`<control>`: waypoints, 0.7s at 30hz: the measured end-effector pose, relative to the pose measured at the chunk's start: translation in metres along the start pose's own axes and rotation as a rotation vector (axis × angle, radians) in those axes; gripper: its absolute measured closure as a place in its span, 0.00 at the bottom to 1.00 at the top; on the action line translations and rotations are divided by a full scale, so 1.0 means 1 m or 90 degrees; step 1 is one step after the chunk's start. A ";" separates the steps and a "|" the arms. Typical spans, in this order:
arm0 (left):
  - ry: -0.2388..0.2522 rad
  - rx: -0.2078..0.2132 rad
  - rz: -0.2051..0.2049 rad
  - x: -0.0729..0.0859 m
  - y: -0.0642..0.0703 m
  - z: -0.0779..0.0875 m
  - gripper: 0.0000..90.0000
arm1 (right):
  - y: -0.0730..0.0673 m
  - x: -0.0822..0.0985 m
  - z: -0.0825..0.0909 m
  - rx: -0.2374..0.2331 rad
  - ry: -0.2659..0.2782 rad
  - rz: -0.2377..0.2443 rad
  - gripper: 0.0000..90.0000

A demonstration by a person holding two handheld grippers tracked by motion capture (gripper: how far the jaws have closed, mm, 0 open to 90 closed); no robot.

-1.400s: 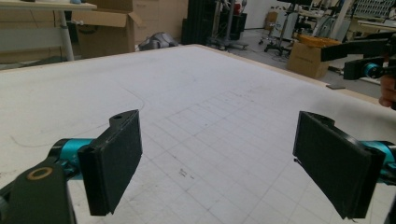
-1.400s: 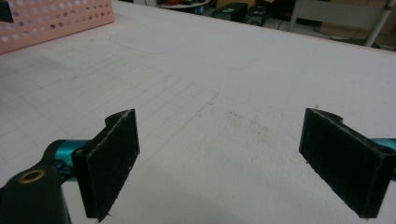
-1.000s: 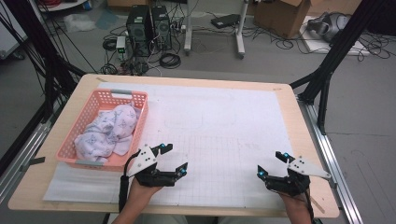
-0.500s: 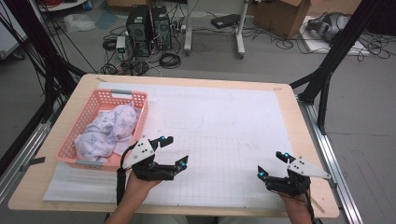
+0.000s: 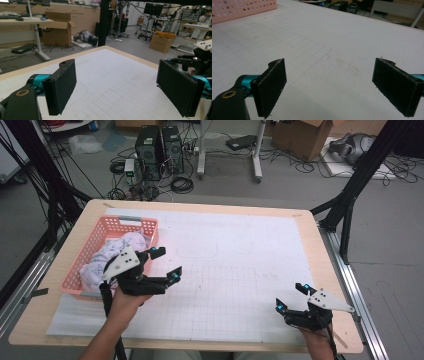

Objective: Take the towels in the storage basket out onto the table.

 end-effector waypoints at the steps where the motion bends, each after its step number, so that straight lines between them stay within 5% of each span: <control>1: -0.002 -0.009 -0.003 -0.003 -0.005 0.003 0.19 | 0.000 0.000 0.000 0.000 0.000 0.000 0.12; 12: -0.030 -0.081 0.013 -0.009 -0.056 0.032 0.19 | 0.001 0.001 -0.001 0.000 -0.002 0.004 0.12; 21: -0.138 -0.172 0.027 0.010 -0.112 0.046 0.18 | 0.000 0.002 -0.003 0.000 -0.008 0.006 0.12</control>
Point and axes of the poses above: each handheld gripper's, and its own axes: z roughly backward along the jaws, x roughly out of its underside, y roughly to its right, the point moved 2 cm from there along -z, roughly forward along the jaws, and after that the axes turned 6 degrees about -z, right-handed, at the moved point
